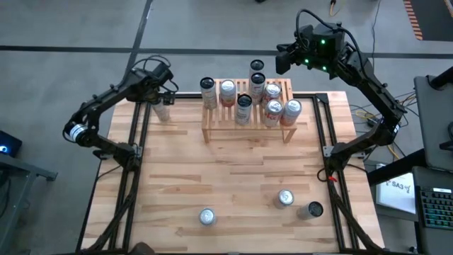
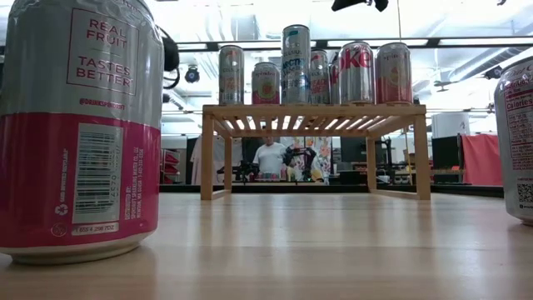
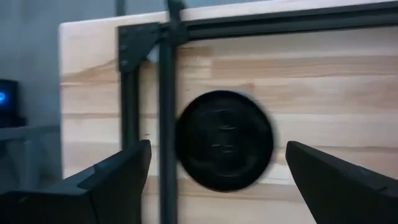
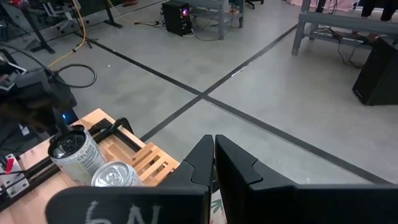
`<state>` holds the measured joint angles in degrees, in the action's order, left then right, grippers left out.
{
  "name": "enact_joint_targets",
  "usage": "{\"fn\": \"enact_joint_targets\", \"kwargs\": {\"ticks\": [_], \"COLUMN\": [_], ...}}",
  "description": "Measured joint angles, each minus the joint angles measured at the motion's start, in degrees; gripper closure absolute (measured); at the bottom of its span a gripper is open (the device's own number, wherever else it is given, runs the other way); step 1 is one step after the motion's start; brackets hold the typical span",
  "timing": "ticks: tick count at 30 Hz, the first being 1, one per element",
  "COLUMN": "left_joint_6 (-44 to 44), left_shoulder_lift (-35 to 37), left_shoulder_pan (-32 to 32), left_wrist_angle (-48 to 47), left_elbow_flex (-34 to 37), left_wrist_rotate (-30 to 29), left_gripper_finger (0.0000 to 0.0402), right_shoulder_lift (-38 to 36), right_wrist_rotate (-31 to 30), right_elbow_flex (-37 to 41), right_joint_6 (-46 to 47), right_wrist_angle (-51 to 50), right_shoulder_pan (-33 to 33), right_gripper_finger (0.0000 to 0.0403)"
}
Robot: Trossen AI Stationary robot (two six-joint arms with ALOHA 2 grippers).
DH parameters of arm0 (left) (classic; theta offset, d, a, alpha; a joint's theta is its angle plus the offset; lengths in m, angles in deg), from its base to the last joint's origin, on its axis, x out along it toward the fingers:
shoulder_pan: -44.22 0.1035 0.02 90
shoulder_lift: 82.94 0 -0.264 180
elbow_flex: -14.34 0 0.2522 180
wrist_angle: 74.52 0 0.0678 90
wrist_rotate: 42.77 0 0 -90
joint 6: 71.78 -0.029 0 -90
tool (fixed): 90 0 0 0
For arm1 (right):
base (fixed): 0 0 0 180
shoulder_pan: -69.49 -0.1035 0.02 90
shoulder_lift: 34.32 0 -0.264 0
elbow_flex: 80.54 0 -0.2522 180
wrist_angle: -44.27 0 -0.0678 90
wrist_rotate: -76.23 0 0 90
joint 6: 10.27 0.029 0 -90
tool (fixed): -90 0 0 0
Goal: Place canned beverage on shelf
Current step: Put the white and yellow soda can on the shelf aligned with the other white and yellow soda can
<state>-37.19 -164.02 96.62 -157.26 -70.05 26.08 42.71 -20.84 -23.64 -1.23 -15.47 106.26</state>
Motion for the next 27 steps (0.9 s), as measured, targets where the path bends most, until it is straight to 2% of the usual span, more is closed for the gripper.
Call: {"fn": "enact_joint_targets", "kwargs": {"ticks": [9,18,21,27], "left_joint_6": [0.4,1.2,1.5,1.7], "left_shoulder_lift": [0.0,0.0,0.0,0.2], "left_shoulder_pan": [-0.1,-0.1,-0.1,-0.1], "left_wrist_angle": [5.9,12.0,12.0,11.8], "left_elbow_flex": [5.9,8.7,8.7,8.7], "left_wrist_rotate": [-1.4,-1.4,-1.4,-0.7], "left_gripper_finger": [0.0045,0.005,0.0073,0.0152], "right_shoulder_lift": [0.0,0.0,0.0,0.0], "right_wrist_rotate": [0.0,0.0,0.0,0.0], "right_elbow_flex": [0.0,0.0,0.0,0.0], "right_joint_6": [0.0,0.5,0.7,0.4], "right_wrist_angle": [0.0,0.0,0.0,0.0], "right_shoulder_pan": [0.0,0.0,0.0,0.0], "right_gripper_finger": [0.0394,0.0394,0.0394,0.0394]}}
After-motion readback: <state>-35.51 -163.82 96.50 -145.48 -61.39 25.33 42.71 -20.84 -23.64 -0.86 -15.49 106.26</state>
